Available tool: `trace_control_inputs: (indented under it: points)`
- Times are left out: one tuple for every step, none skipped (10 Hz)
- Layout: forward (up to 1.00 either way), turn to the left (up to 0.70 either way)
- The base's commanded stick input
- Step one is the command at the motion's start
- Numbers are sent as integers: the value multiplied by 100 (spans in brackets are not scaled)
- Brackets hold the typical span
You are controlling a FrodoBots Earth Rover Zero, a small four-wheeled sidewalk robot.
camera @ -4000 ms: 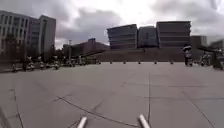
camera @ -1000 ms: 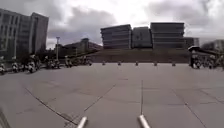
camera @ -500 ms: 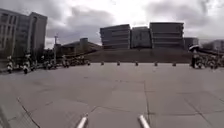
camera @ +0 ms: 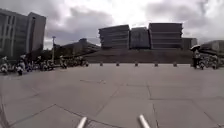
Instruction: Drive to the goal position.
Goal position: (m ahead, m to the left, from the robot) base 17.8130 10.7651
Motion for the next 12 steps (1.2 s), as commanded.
trace_control_inputs:
  points:
    - [70,0]
    - [70,0]
    - [70,0]
    - [70,0]
    - [70,0]
    - [70,0]
    - [70,0]
    - [70,0]
    - [70,0]
    - [70,0]
    - [70,0]
    - [70,0]
